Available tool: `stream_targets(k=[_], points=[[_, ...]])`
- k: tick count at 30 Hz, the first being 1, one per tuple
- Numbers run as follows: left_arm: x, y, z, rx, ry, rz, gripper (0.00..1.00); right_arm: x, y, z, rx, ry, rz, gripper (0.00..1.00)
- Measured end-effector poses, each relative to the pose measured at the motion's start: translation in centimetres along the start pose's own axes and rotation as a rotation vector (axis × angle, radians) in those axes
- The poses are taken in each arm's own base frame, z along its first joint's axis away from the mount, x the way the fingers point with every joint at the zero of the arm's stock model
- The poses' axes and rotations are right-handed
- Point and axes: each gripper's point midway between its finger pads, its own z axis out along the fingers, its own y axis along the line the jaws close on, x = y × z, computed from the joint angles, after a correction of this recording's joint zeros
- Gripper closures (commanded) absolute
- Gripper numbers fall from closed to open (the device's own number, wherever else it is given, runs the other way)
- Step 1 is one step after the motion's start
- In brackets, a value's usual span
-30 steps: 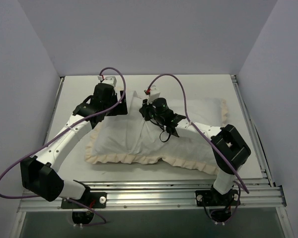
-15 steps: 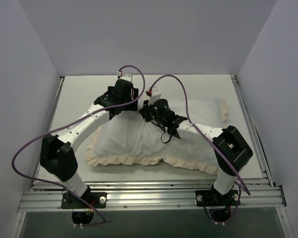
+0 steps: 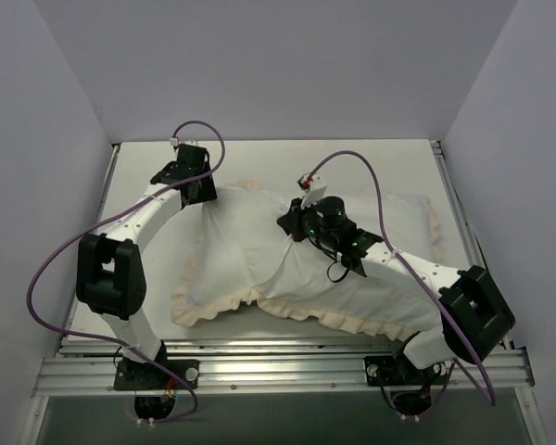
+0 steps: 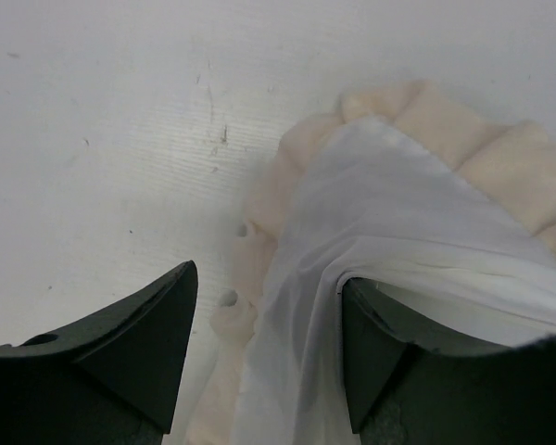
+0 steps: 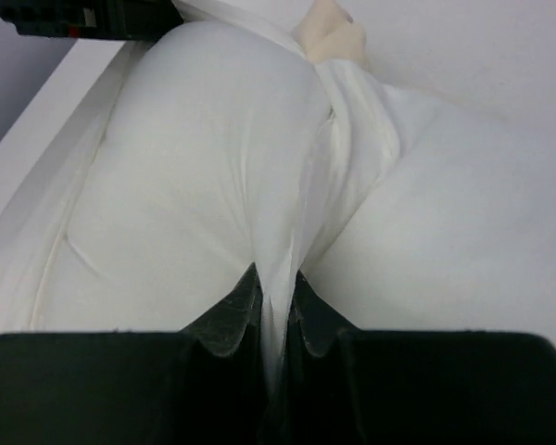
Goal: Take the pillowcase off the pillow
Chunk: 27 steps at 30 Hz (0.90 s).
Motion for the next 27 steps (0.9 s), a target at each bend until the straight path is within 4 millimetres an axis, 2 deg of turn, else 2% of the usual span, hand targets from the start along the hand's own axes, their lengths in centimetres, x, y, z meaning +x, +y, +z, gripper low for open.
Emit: stream_targets(k=[2, 6, 11, 14, 18, 21, 24, 27], points=[[1.3, 0.3, 0.6, 0.036, 0.055, -0.047, 0.34, -0.2, -0.6, -1.4, -0.013, -0.009, 0.033, 1.0], [5.0, -1.8, 1.0, 0.164, 0.17, -0.125, 0.34, 0.2, -1.3, -3.2, -0.022, -0.005, 0.071, 1.0], [10.0, -3.8, 1.7, 0.306, 0.29, -0.262, 0.33, 0.5, -1.6, -3.6, -0.02, -0.002, 0.106, 1.0], [11.9, -5.1, 1.1, 0.381, 0.351, -0.316, 0.32, 0.3, -1.5, -3.5, -0.016, -0.009, 0.126, 1.0], [12.8, -6.7, -0.5, 0.49, 0.39, -0.383, 0.31, -0.2, -1.8, -3.5, 0.003, -0.029, 0.138, 1.0], [12.9, -7.2, -1.6, 0.561, 0.408, -0.459, 0.32, -1.1, -2.0, -3.4, 0.02, -0.052, 0.139, 1.0], [11.9, -7.6, -2.7, 0.647, 0.407, -0.568, 0.32, -1.6, -2.2, -3.2, 0.034, -0.064, 0.132, 1.0], [9.5, -9.0, -4.0, 0.761, 0.392, -0.655, 0.32, -1.6, -2.5, -3.0, 0.051, -0.07, 0.131, 1.0]])
